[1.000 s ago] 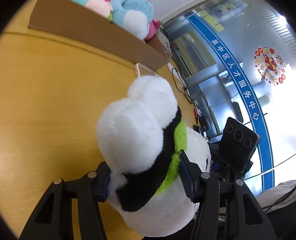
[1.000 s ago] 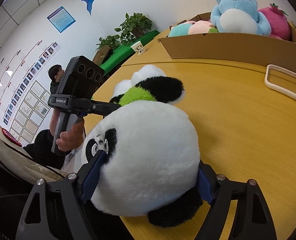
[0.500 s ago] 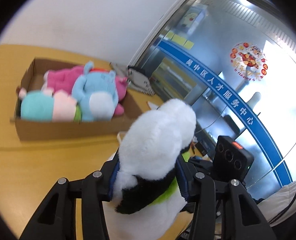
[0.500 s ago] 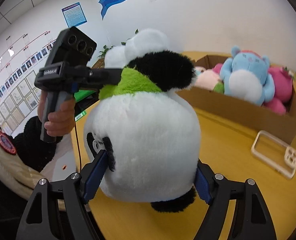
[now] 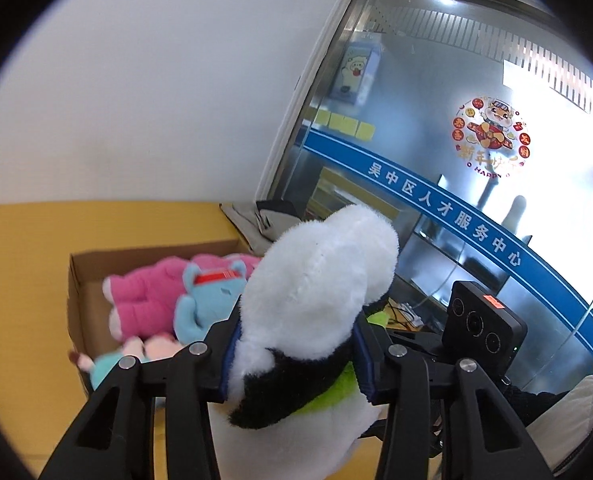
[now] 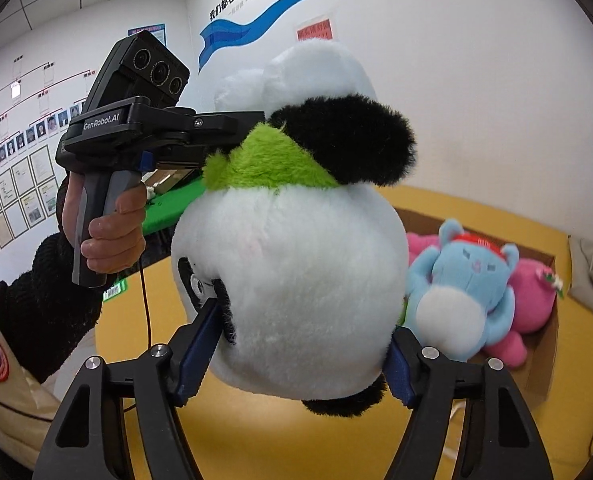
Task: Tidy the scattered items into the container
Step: 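Lower the panda into the box beside the pink bear and open both grippers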
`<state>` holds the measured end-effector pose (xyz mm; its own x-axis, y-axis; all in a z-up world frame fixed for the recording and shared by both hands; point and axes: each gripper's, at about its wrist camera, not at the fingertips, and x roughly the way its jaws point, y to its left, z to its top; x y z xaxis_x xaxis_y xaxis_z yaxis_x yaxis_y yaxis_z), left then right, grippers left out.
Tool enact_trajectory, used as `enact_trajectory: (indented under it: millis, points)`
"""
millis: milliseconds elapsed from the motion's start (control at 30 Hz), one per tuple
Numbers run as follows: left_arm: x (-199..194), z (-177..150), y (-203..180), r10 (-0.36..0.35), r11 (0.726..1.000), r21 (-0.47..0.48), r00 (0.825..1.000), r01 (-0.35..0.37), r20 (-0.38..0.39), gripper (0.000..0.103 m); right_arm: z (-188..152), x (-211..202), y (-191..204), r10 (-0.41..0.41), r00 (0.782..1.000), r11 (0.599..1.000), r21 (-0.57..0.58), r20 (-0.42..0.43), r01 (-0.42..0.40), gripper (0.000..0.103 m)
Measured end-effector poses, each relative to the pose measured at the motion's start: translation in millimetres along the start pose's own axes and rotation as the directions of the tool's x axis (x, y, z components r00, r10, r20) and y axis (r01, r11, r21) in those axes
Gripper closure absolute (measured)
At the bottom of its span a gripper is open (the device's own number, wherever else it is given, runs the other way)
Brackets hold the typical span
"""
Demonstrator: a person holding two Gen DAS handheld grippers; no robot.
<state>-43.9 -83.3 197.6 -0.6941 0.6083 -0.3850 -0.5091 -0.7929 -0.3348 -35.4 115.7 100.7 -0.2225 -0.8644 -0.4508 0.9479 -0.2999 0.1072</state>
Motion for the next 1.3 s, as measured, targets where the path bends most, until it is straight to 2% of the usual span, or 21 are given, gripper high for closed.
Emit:
enact_trajectory:
  millis: [267, 433, 567, 733, 867, 933, 1000, 1067, 1133, 1167, 1200, 1233, 1300]
  points:
    - [23.0, 69.6, 68.4, 0.030, 0.999, 0.031, 0.999, -0.030, 0.028, 0.059, 64.5, 58.7, -42.1, -0.034, 0.995, 0.999, 0.028, 0.093, 0.032, 0.027]
    - [64.0, 91.2, 130.4, 0.050, 0.999, 0.002, 0.998, -0.050, -0.035, 0.059, 81.6, 123.7, -81.0, -0.052, 0.994, 0.988, 0.150, 0.100, 0.037, 0.027]
    - [107.1, 82.3, 185.9, 0.041, 0.997, -0.061, 0.992, -0.048, -0.122, 0.059, 72.4, 174.4, -111.0, -0.059, 0.996, 0.970, 0.240, 0.068, 0.041, 0.027]
    - [156.7, 58.2, 250.2, 0.022, 0.982, -0.177, 0.978, -0.059, -0.205, 0.059, 49.9, 228.7, -144.3, -0.071, 0.997, 0.943, 0.323, -0.022, 0.074, 0.027]
    - [188.3, 35.0, 290.8, 0.031, 0.959, -0.261, 0.962, -0.105, -0.272, 0.058, 37.9, 264.1, -160.8, -0.092, 0.991, 0.922, 0.367, -0.098, 0.122, 0.027]
    - [192.8, 27.0, 310.2, 0.002, 0.936, -0.340, 0.964, -0.095, -0.266, 0.058, 37.7, 273.2, -162.9, -0.100, 0.988, 0.915, 0.379, -0.118, 0.138, 0.027]
    - [195.1, 22.1, 319.9, 0.001, 0.923, -0.371, 0.962, -0.106, -0.272, 0.057, 39.7, 280.1, -166.3, -0.101, 0.986, 0.908, 0.393, -0.136, 0.147, 0.027]
    - [198.0, 21.5, 323.7, 0.024, 0.917, -0.376, 0.957, -0.136, -0.289, 0.053, 41.5, 285.4, -169.4, -0.100, 0.983, 0.898, 0.411, -0.153, 0.155, 0.027]
    - [202.8, 22.4, 324.7, 0.074, 0.911, -0.365, 0.945, -0.194, -0.319, 0.045, 43.7, 289.1, -168.7, -0.104, 0.980, 0.890, 0.425, -0.167, 0.167, 0.027]
    - [206.0, 23.0, 327.0, 0.103, 0.907, -0.357, 0.938, -0.226, -0.332, 0.034, 44.5, 290.3, -168.2, -0.106, 0.979, 0.883, 0.437, -0.172, 0.172, 0.027]
    - [208.7, 23.7, 327.3, 0.155, 0.895, -0.344, 0.922, -0.283, -0.355, 0.028, 43.8, 289.6, -164.4, -0.106, 0.979, 0.877, 0.448, -0.175, 0.176, 0.027]
    - [210.4, 24.7, 327.8, 0.196, 0.882, -0.339, 0.908, -0.329, -0.371, 0.028, 43.5, 289.8, -162.6, -0.107, 0.978, 0.871, 0.458, -0.178, 0.178, 0.026]
    - [209.4, 28.4, 328.4, 0.220, 0.864, -0.354, 0.901, -0.358, -0.374, 0.031, 46.5, 277.8, -151.6, -0.101, 0.979, 0.866, 0.469, -0.175, 0.173, 0.024]
